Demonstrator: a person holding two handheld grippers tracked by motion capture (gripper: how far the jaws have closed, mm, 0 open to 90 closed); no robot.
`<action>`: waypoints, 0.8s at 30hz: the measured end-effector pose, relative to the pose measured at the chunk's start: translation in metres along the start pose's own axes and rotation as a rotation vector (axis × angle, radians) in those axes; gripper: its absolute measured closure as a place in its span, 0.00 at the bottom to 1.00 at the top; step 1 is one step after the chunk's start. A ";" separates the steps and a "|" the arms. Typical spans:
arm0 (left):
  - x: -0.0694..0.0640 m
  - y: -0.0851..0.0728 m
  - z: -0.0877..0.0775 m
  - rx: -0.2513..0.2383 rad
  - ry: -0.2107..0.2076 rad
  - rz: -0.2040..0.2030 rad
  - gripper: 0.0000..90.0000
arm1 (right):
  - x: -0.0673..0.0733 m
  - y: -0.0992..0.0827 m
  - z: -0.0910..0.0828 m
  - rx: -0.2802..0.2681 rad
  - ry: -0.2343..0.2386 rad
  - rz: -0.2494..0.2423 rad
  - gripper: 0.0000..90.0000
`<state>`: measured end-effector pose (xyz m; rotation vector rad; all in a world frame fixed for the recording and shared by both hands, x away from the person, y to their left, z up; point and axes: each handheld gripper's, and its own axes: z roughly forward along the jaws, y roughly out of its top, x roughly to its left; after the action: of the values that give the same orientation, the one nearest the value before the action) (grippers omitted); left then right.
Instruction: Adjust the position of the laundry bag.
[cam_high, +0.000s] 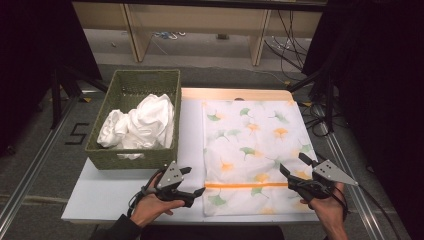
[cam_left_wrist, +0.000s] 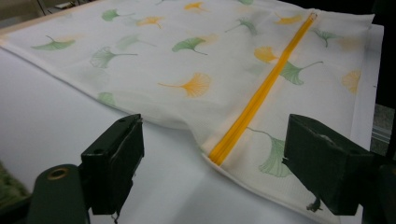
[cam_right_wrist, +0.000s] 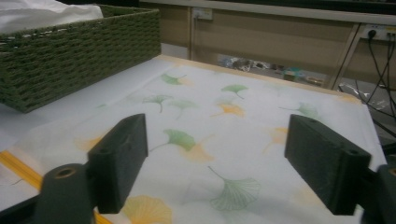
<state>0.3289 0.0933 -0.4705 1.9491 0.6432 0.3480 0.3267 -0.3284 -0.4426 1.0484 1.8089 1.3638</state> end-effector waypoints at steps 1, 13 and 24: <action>-0.002 0.000 0.004 0.007 -0.013 -0.001 0.22 | 0.000 0.000 0.000 0.000 0.000 0.000 0.27; -0.010 -0.003 0.047 0.156 -0.026 0.028 0.28 | -0.013 -0.001 -0.003 0.019 -0.025 0.038 0.32; -0.007 -0.003 0.066 0.198 -0.050 0.046 0.68 | -0.036 -0.009 -0.008 0.136 -0.145 0.091 0.39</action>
<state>0.3554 0.0410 -0.5022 2.1576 0.6208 0.2706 0.3357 -0.3651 -0.4489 1.2817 1.7851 1.1964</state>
